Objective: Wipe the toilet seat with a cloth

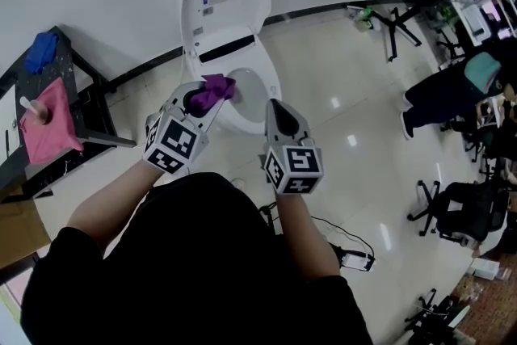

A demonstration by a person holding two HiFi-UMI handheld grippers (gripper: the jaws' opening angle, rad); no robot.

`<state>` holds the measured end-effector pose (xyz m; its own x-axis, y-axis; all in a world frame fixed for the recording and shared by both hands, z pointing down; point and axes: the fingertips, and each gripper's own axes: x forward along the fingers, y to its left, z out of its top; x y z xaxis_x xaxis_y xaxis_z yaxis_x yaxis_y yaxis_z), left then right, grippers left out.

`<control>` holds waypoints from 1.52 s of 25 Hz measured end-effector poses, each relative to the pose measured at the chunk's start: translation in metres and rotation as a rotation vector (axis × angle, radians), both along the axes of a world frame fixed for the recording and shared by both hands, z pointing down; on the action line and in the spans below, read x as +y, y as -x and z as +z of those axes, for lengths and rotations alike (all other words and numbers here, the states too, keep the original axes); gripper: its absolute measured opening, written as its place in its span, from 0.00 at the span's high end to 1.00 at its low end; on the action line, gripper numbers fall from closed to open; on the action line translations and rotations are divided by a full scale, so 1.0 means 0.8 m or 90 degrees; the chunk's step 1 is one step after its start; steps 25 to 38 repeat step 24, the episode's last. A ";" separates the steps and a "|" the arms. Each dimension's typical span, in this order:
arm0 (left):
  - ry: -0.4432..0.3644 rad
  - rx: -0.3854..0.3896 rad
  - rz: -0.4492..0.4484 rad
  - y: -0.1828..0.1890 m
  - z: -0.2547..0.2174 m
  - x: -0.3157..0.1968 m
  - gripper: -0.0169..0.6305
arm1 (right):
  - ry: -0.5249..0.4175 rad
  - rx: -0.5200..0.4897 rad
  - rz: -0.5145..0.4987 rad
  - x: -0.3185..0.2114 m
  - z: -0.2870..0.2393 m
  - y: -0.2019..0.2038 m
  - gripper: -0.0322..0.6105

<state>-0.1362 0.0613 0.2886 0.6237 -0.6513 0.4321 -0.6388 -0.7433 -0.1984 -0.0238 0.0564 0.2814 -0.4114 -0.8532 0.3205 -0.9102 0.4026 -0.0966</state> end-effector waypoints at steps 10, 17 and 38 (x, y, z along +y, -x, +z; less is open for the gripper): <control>-0.012 0.008 -0.001 0.000 -0.008 0.001 0.84 | -0.006 0.021 -0.019 0.008 -0.009 0.014 0.93; -0.012 0.012 -0.008 -0.004 -0.008 0.006 0.84 | -0.011 0.027 -0.025 0.015 -0.013 0.013 0.93; -0.014 0.011 -0.011 -0.004 -0.010 0.013 0.84 | -0.014 0.031 -0.030 0.021 -0.015 0.015 0.93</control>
